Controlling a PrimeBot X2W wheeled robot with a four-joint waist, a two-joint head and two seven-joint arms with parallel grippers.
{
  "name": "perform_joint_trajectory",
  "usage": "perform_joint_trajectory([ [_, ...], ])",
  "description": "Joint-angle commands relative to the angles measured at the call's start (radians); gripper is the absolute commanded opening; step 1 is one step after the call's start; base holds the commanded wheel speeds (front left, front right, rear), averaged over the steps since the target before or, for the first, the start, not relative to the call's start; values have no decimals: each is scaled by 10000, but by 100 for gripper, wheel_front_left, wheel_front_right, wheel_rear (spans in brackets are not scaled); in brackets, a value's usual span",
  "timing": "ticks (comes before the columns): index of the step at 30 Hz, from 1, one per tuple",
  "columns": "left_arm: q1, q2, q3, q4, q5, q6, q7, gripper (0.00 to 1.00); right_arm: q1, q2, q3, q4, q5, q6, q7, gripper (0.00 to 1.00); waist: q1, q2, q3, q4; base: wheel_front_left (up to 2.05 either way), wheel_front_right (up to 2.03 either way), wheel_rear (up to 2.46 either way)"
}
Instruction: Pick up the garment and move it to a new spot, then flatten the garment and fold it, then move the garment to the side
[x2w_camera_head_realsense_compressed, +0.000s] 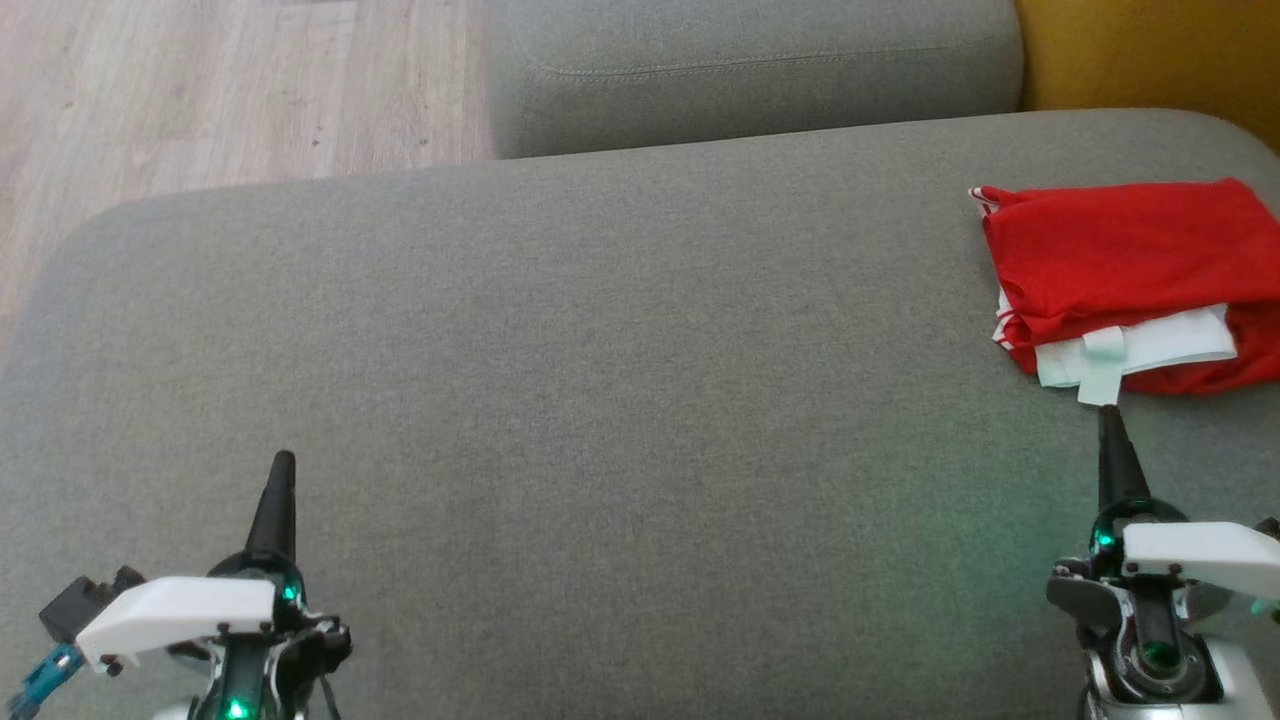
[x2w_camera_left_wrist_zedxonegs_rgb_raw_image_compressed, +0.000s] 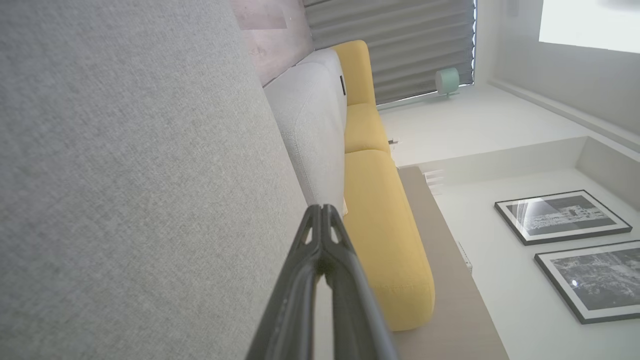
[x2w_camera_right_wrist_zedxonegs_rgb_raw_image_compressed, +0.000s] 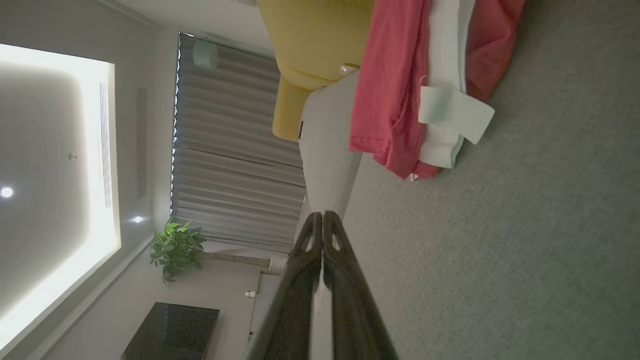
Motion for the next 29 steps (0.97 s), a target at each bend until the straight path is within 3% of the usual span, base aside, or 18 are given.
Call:
perform_joint_trajectory([
  [1,-594,146,320,-275,-229,-105,97,0,-233,-40,111,-428,242,-8,87,0,0,0,-2,-1,0,0,0],
  [24,-784,175,684,-235,-2501,-234,774,0,-156,-39,-220,-707,2646,-9,756,0,0,0,-53,-26,0,0,0],
  [29,-786,175,690,-234,-2535,-236,784,0,-155,-39,-226,-711,2682,-9,766,0,0,0,-54,-26,0,0,0],
])
